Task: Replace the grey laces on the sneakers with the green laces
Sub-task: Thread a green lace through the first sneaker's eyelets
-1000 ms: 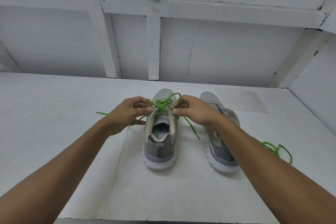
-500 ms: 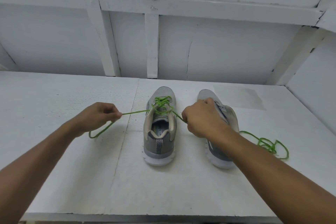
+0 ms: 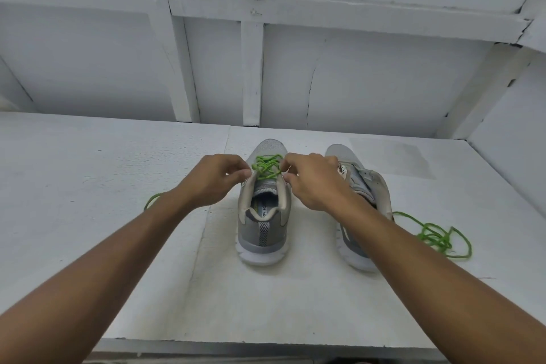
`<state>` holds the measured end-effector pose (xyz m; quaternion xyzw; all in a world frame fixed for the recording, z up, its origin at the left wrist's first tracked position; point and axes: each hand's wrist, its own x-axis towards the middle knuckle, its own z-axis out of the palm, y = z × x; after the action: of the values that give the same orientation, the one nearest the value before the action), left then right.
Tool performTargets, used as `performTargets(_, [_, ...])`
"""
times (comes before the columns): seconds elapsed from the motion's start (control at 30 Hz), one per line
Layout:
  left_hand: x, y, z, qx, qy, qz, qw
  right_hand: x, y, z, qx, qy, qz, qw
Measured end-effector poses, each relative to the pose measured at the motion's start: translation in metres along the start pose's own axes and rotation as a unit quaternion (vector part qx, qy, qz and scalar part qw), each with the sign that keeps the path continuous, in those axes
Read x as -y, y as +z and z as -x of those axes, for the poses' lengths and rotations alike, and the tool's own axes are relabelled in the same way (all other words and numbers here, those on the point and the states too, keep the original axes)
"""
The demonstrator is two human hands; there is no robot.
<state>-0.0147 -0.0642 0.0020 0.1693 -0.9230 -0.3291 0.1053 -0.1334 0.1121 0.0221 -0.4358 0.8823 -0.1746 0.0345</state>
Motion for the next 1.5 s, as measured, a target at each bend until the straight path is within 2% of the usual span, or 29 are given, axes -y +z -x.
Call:
performTargets(0.07, [0.003, 0.0, -0.002, 0.009, 0.001, 0.004, 1.0, -0.004, 0.003, 0.002, -0.023, -0.002, 0.006, 1.0])
performTargets(0.17, [0.013, -0.005, -0.001, 0.022, 0.003, -0.011, 1.0, -0.012, 0.009, 0.007, -0.041, -0.011, 0.085, 0.995])
performTargets(0.3, [0.024, -0.011, 0.002, 0.04, 0.003, -0.01, 0.999, -0.013, 0.007, 0.014, -0.008, -0.012, 0.186, 0.983])
performTargets(0.47, [0.024, -0.01, 0.001, 0.019, 0.015, 0.003, 1.0, -0.008, 0.004, 0.01, 0.007, -0.007, 0.206, 0.978])
performTargets(0.53, [0.019, -0.009, 0.003, -0.033, 0.059, 0.014, 0.998, -0.008, 0.002, 0.01, -0.016, -0.013, 0.177, 0.984])
performTargets(0.6, [0.01, -0.007, 0.007, -0.065, 0.121, -0.019, 0.99, -0.006, 0.0, 0.012, -0.064, -0.042, 0.112, 0.991])
performTargets(0.67, [0.0, -0.003, 0.008, -0.057, 0.18, -0.089, 0.978, -0.002, 0.003, 0.013, -0.117, -0.091, 0.025, 0.989])
performTargets(0.73, [-0.006, 0.004, 0.004, -0.046, 0.234, -0.188, 0.953, 0.001, 0.009, 0.014, -0.125, -0.1, -0.046, 0.986])
performTargets(0.87, [-0.012, 0.013, -0.006, -0.047, 0.226, -0.326, 0.916, -0.002, 0.019, 0.016, -0.114, -0.084, -0.088, 0.986])
performTargets(1.0, [-0.013, 0.022, -0.004, -0.082, 0.232, -0.358, 0.901, -0.003, 0.02, 0.018, -0.125, -0.106, -0.091, 0.982])
performTargets(1.13, [-0.005, 0.029, -0.004, -0.129, 0.264, -0.327, 0.898, -0.001, 0.023, 0.02, -0.113, -0.13, -0.06, 0.983])
performTargets(1.3, [0.002, 0.035, -0.004, -0.171, 0.307, -0.251, 0.902, 0.007, 0.023, 0.017, -0.073, -0.087, -0.006, 0.993])
performTargets(1.5, [-0.004, 0.037, 0.0, -0.185, 0.289, -0.211, 0.915, 0.017, 0.028, 0.014, -0.09, -0.068, 0.069, 0.991])
